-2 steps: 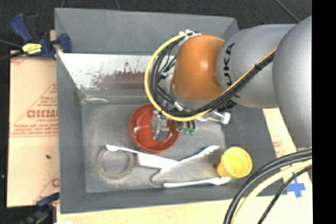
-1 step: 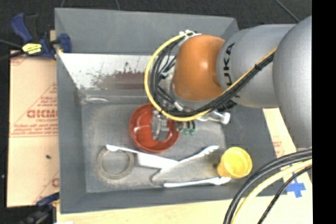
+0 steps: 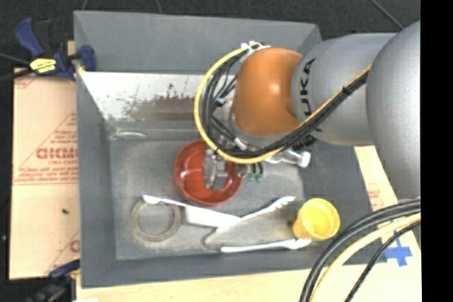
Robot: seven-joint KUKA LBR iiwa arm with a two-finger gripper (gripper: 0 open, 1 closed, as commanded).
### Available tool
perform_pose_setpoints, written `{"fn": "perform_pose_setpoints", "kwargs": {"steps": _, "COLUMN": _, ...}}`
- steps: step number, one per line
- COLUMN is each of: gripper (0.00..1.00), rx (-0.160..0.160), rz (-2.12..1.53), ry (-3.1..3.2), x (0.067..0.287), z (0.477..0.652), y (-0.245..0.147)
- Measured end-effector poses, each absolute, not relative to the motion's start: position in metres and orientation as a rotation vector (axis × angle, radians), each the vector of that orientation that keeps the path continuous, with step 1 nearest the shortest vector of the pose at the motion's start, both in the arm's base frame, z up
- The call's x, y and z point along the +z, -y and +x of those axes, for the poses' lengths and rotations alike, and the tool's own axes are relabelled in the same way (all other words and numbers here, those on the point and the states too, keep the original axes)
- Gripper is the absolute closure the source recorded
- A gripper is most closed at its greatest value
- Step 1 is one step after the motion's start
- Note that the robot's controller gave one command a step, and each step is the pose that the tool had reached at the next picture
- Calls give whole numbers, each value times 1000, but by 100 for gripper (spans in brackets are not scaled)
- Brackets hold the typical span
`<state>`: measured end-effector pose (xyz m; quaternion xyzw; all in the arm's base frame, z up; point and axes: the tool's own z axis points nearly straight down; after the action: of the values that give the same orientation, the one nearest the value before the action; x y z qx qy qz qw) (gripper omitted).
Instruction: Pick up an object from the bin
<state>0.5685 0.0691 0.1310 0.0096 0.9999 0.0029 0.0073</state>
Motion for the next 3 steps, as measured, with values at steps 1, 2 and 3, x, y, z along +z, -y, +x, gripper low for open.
{"fn": "perform_pose_setpoints", "kwargs": {"steps": 1, "gripper": 100, "rx": 8, "rz": -150, "ry": -3117, "x": 117, "z": 579, "y": -68}}
{"fn": "perform_pose_setpoints", "kwargs": {"steps": 2, "gripper": 100, "rx": 7, "rz": -352, "ry": -3096, "x": 188, "z": 542, "y": -55}}
{"fn": "perform_pose_setpoints", "kwargs": {"steps": 3, "gripper": 100, "rx": 7, "rz": -380, "ry": -3100, "x": 132, "z": 586, "y": -72}}
